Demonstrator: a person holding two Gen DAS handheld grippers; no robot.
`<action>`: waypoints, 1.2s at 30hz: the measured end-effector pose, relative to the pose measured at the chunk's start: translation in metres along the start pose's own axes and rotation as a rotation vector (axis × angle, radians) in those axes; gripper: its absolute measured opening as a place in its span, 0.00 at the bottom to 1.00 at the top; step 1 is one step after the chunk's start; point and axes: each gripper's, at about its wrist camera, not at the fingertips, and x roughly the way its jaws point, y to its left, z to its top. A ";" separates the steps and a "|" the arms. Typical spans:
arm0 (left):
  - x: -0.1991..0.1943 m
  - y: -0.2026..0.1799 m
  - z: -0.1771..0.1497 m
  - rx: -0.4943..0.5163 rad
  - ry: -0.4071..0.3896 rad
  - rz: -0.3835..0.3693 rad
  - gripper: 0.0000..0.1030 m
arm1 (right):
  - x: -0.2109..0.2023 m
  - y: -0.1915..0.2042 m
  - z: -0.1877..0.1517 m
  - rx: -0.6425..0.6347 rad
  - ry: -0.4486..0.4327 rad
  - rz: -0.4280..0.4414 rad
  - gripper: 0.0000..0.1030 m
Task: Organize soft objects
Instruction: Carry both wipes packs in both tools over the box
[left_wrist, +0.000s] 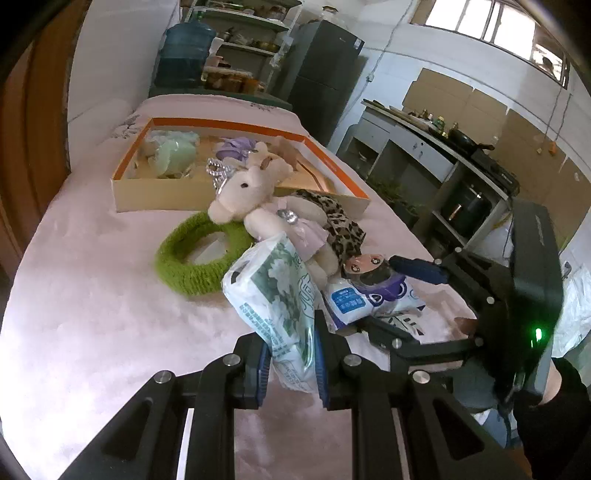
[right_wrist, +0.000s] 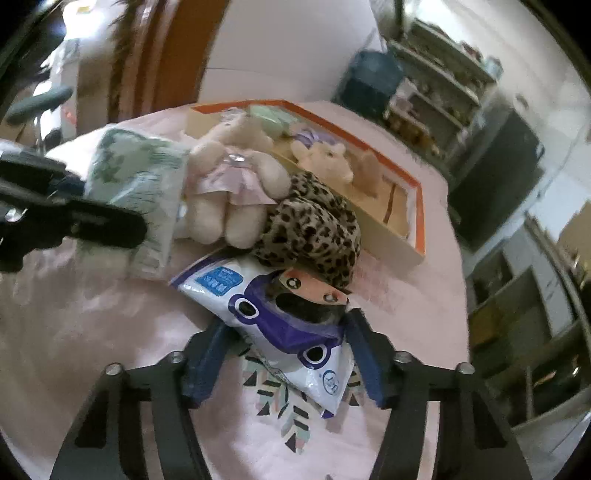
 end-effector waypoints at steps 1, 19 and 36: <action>0.000 0.000 0.001 -0.001 -0.003 0.000 0.20 | 0.001 -0.002 0.000 0.013 0.003 -0.005 0.47; -0.033 -0.006 0.016 0.022 -0.090 -0.001 0.20 | -0.056 -0.018 0.010 0.113 -0.099 0.040 0.41; -0.083 -0.015 0.079 0.071 -0.245 0.016 0.20 | -0.105 -0.051 0.055 0.129 -0.251 -0.005 0.41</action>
